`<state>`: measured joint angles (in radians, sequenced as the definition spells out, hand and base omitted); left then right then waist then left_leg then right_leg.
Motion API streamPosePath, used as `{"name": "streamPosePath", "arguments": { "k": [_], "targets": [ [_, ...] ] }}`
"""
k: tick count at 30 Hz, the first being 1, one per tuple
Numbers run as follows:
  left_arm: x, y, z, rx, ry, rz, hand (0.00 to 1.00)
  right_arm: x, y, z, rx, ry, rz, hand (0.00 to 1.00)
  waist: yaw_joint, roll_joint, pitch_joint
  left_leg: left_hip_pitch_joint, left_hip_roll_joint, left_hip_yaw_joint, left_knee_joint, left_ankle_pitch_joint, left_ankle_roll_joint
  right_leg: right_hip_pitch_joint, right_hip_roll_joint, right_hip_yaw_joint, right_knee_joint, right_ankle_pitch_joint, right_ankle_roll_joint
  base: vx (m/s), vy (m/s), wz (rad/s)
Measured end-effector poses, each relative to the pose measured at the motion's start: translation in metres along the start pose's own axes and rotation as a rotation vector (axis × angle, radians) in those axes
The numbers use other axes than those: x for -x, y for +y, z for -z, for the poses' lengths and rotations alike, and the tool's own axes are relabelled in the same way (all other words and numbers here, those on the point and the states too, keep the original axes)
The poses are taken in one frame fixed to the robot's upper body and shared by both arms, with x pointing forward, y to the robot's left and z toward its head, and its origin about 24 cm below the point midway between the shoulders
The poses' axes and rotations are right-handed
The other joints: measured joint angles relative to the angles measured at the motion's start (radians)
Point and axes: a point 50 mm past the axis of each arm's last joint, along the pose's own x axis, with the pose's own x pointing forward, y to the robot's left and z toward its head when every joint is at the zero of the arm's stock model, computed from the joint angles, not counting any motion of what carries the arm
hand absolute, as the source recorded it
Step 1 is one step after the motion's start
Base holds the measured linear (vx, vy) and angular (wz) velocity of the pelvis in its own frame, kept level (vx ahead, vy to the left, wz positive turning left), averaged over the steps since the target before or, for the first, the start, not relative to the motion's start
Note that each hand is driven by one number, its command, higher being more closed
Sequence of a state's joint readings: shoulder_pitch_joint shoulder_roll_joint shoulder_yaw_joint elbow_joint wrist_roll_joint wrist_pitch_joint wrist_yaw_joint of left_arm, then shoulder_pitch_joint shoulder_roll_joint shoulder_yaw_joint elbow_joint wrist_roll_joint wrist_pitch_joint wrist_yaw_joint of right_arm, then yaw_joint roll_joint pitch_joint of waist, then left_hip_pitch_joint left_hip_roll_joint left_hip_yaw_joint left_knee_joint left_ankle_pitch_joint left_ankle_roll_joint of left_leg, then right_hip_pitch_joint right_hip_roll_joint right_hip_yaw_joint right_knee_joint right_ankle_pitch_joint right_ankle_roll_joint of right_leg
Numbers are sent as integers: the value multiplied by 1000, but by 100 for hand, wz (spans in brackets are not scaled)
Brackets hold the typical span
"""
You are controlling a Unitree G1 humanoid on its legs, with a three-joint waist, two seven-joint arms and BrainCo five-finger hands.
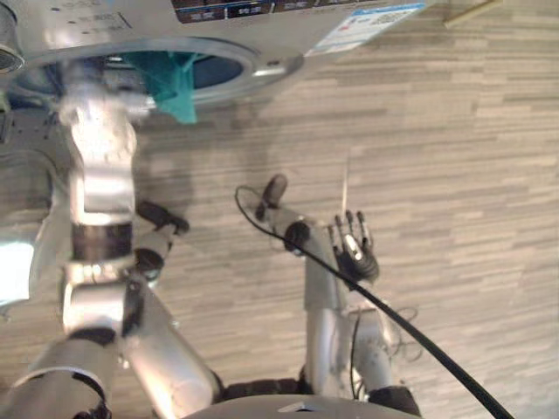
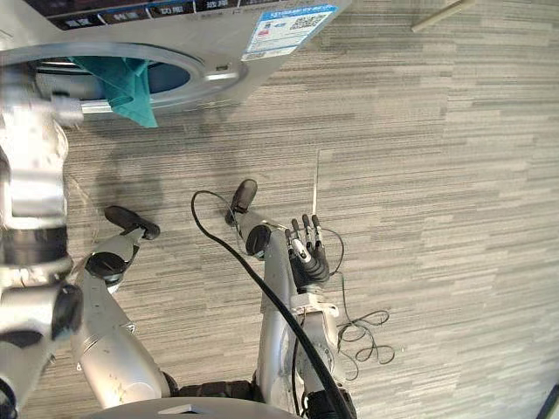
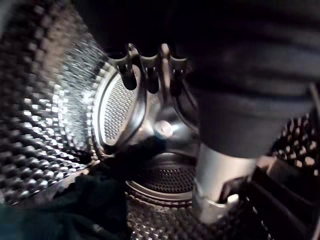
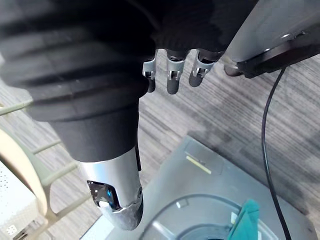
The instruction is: Pick up the laundry basket with both hands and put the clothes into the washing machine.
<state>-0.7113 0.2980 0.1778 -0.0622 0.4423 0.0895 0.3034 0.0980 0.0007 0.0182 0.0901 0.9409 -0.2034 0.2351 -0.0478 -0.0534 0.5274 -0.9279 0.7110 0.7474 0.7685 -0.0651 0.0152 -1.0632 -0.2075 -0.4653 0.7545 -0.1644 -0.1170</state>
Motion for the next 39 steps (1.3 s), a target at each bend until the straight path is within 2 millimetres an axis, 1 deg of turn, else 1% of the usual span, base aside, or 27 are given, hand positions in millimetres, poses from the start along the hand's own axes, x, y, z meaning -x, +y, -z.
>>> {"name": "streamPosePath", "arguments": {
  "k": [3, 4, 6, 7, 8, 9, 11, 12, 14, 15, 16, 17, 18, 20, 21, 22, 23, 25, 26, 27, 29, 31, 32, 35, 36, 37, 39],
  "targets": [
    [48, -2, 18, -7, 87, -23, 0, 0, -4, -4, 15, -24, 18, 0, 19, 29, -10, -1, -1, -22, -2, -2, -4, 18, -6, -16, 14, -20, 7, 75, -52, 14],
    [57, -4, 19, -17, 95, -8, 0, 0, -5, -5, 16, -28, 23, 0, 23, 37, -14, -1, -3, -27, -2, -2, -4, 21, -10, -18, 18, -25, 9, 81, -39, 24],
    [90, -14, 21, -19, 121, 89, 0, 0, -9, -9, 25, -41, 53, 0, 42, 72, -34, -2, -18, -38, -3, -4, -2, 28, -25, -20, 32, -36, 16, 54, -18, 23],
    [98, -16, 21, -9, 129, 131, 0, -1, -9, -9, 26, -40, 55, 0, 45, 80, -39, -1, -22, -40, -3, -5, -1, 31, -29, -22, 33, -38, 19, 51, -6, 18],
    [114, -20, 23, 2, 150, 206, 0, -1, -10, -10, 29, -38, 61, 0, 50, 99, -51, 1, -26, -44, -2, -7, 0, 38, -33, -22, 34, -42, 25, 41, -1, 11],
    [123, -21, 24, 20, 167, 248, 0, -1, -10, -9, 30, -36, 63, 0, 50, 105, -55, 4, -28, -47, -1, -10, -1, 44, -34, -22, 34, -43, 27, 50, -1, 9],
    [155, -26, 31, 159, 271, 411, 0, 0, -14, -4, 48, -3, 81, 0, 51, 116, -90, 6, -31, -53, 1, -15, -2, 50, -35, -22, 34, -47, 33, 49, -7, 3],
    [163, -27, 32, 207, 300, 447, 0, 0, -16, -2, 55, 11, 86, 0, 52, 116, -99, 6, -31, -54, 3, -16, -3, 51, -35, -22, 35, -48, 35, 49, -17, 0],
    [182, -35, 29, 459, 380, 539, 0, -3, -19, 1, 85, 47, 90, 0, 61, 115, -114, 4, -31, -62, 17, -25, -3, 52, -43, -19, 51, -59, 38, 44, -25, 6],
    [185, -38, 26, 535, 392, 553, 0, -5, -19, 1, 107, 53, 87, 0, 63, 115, -114, 4, -34, -62, 19, -26, -2, 51, -52, -19, 60, -63, 38, 28, -27, 20],
    [188, -43, 20, 704, 415, 573, 0, -12, -20, 0, 153, 66, 90, 0, 64, 115, -114, -4, -38, -68, 28, -28, 1, 47, -64, -21, 76, -70, 38, 13, -39, 24],
    [192, -49, 15, 824, 432, 591, 0, -23, -20, 1, 175, 75, 93, 0, 68, 115, -114, -21, -38, -86, 46, -35, 2, 41, -75, -23, 99, -80, 38, 0, -37, 23],
    [194, -52, 14, 878, 444, 599, 0, -29, -20, -1, 198, 76, 97, 0, 68, 115, -114, -32, -38, -95, 57, -38, 5, 36, -81, -24, 113, -88, 39, -8, -49, 25],
    [203, -64, 10, 1070, 511, 630, 0, -57, -13, -6, 300, 78, 88, 0, 74, 115, -114, -97, -40, -131, 95, -46, 13, 2, -115, -41, 171, -114, 39, -17, -49, 32],
    [206, -68, 9, 1114, 530, 641, 0, -65, -11, -9, 329, 79, 90, 0, 76, 115, -114, -119, -41, -145, 104, -46, 14, -7, -123, -48, 183, -120, 38, -26, -52, 39],
    [212, -75, 6, 1185, 571, 666, 0, -83, -7, -16, 382, 72, 89, 0, 83, 115, -114, -160, -42, -170, 123, -47, 17, -28, -140, -60, 212, -131, 34, -24, -43, 34],
    [214, -78, 5, 1221, 591, 673, 0, -91, -4, -19, 417, 69, 90, 0, 88, 115, -114, -180, -44, -179, 131, -47, 22, -37, -150, -67, 228, -138, 32, -30, -53, 45],
    [226, -86, 4, 1310, 668, 698, 0, -119, 3, -33, 560, 72, 107, 0, 104, 115, -113, -254, -58, -228, 159, -45, 32, -67, -188, -88, 283, -162, 27, -26, -43, 46],
    [228, -88, 5, 1322, 685, 702, 0, -125, 5, -35, 592, 81, 109, 0, 109, 115, -113, -270, -61, -237, 162, -42, 37, -72, -196, -95, 293, -166, 27, -18, -34, 52],
    [235, -92, 7, 1367, 738, 702, 0, -138, 9, -36, 709, 127, 105, 0, 117, 115, -113, -306, -75, -267, 167, -34, 48, -79, -218, -116, 317, -176, 27, -6, -22, 46],
    [241, -96, 7, 1415, 788, 703, 0, -147, 13, -33, 846, 196, 85, 0, 131, 115, -113, -343, -90, -291, 169, -30, 51, -86, -237, -134, 337, -190, 30, -2, -9, 50],
    [248, -100, 1, 1459, 818, 742, 0, -155, 13, -28, 1058, 305, 56, 0, 143, 117, -112, -377, -112, -291, 162, -29, 52, -96, -280, -162, 364, -211, 34, 4, 1, 67],
    [251, -102, -2, 1475, 836, 762, 0, -156, 12, -22, 1170, 371, 40, 0, 150, 117, -111, -387, -119, -283, 152, -20, 66, -96, -299, -177, 376, -220, 37, 12, 2, 59],
    [258, -105, -8, 1514, 868, 803, 0, -158, 9, -16, 1359, 472, 23, 0, 171, 120, -110, -416, -144, -281, 151, -12, 68, -110, -343, -183, 413, -237, 41, -11, 6, 53],
    [258, -106, -8, 1522, 871, 806, 0, -160, 11, -17, 1388, 475, 15, 0, 175, 122, -109, -421, -147, -279, 151, -12, 68, -112, -350, -186, 416, -241, 44, -41, 18, 40],
    [259, -106, -9, 1537, 876, 813, 0, -163, 12, -22, 1440, 478, 22, 0, 178, 133, -103, -431, -158, -277, 147, -12, 68, -113, -364, -194, 421, -246, 52, -56, 26, 44],
    [259, -106, -9, 1554, 883, 805, 0, -169, 13, -36, 1491, 469, 49, 0, 184, 143, -98, -433, -181, -241, 115, -11, 69, -124, -392, -205, 418, -248, 57, -69, 21, 52]
  ]
}}
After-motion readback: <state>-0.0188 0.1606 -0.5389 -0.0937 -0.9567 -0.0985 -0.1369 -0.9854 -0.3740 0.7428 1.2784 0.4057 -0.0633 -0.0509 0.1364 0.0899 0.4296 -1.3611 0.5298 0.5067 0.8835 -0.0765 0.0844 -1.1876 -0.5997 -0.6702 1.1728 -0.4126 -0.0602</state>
